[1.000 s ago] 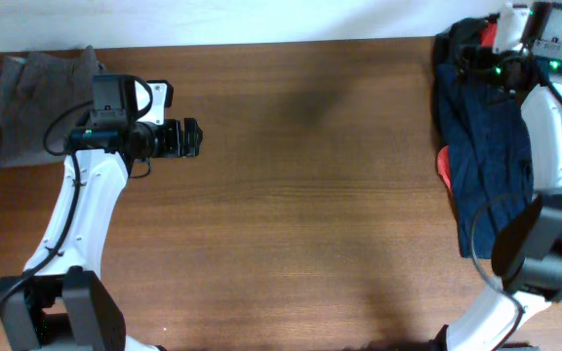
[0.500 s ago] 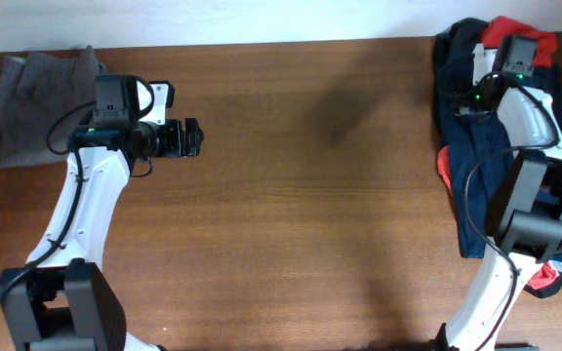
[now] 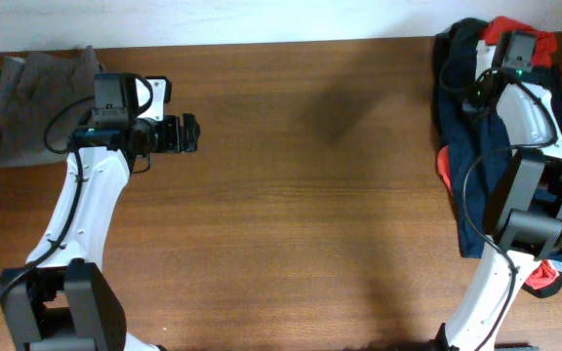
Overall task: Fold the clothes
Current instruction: 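Grasp the navy shorts from the right pile and drag them center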
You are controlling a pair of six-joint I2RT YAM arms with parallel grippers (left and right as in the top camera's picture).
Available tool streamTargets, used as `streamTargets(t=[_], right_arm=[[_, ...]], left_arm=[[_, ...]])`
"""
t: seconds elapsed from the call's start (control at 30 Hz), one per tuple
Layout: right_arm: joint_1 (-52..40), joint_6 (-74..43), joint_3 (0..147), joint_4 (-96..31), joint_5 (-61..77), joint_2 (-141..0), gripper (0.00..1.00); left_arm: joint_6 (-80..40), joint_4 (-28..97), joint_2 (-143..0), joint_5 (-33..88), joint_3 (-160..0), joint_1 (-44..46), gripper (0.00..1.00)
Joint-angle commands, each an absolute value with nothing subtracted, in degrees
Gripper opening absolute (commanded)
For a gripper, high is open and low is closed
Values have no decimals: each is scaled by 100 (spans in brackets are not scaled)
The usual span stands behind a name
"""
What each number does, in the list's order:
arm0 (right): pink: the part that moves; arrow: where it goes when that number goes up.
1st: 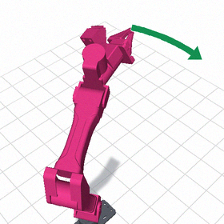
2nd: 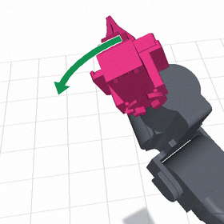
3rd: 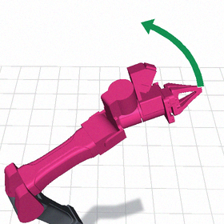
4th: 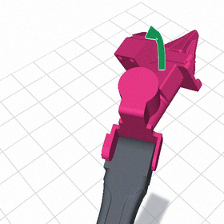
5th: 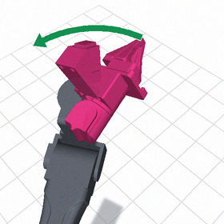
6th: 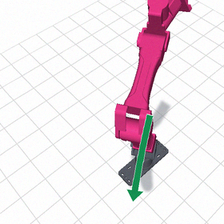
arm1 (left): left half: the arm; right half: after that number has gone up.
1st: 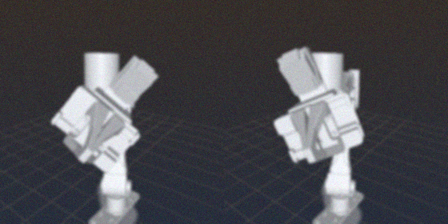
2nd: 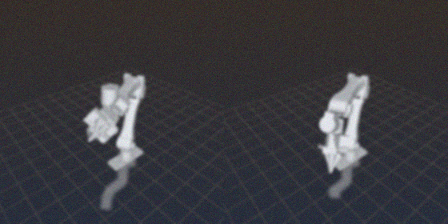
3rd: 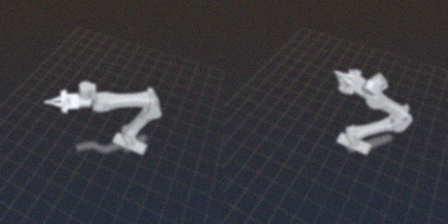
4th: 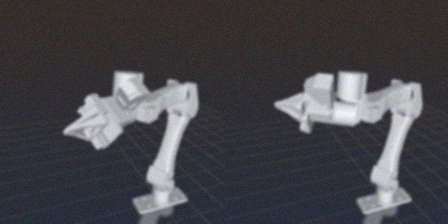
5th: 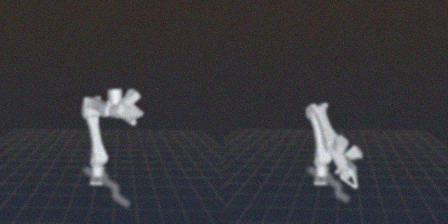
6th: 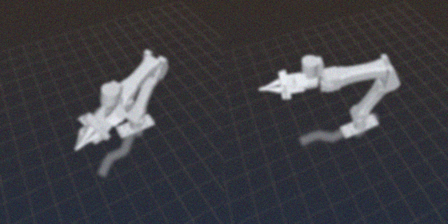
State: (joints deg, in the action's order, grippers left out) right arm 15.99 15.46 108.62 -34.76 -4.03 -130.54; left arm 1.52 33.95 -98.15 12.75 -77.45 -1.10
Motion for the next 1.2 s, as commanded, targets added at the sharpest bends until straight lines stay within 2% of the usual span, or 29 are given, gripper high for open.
streamTargets(t=[0.0, 0.2, 0.3, 0.63, 0.97, 1.03, 1.13, 1.17], right_arm=[[1229, 1564, 11990, -4010, -456, -12427, 4], [412, 1564, 13939, -5468, -174, -12239, 4], [-58, 1564, 14370, -5859, -174, -12239, 4], [-2084, 1448, 14427, -6355, -108, -12492, 4], [-2764, 1302, 14427, -6237, 1525, -13176, 6], [-2919, 1306, 14427, -6202, 1938, -13266, 13], [-3232, 1487, 14427, -6189, 2281, -13325, 34], [-3315, 1553, 14427, -6198, 2265, -13325, 50]], left_arm=[[242, 3251, -9865, 1061, -7972, -169, 99], [89, 3225, -9865, 1070, -8176, -357, 99], [82, 3306, -9830, 1109, -8287, -523, 99], [84, 3588, -9242, 1116, -8401, -1352, 99], [84, 3833, -9113, 1116, -8401, -1896, 99], [84, 3815, -9113, 1118, -8401, -1951, 99], [84, 3811, -9113, 1118, -8403, -1966, 99], [84, 3811, -9113, 1120, -8401, -1966, 99]])
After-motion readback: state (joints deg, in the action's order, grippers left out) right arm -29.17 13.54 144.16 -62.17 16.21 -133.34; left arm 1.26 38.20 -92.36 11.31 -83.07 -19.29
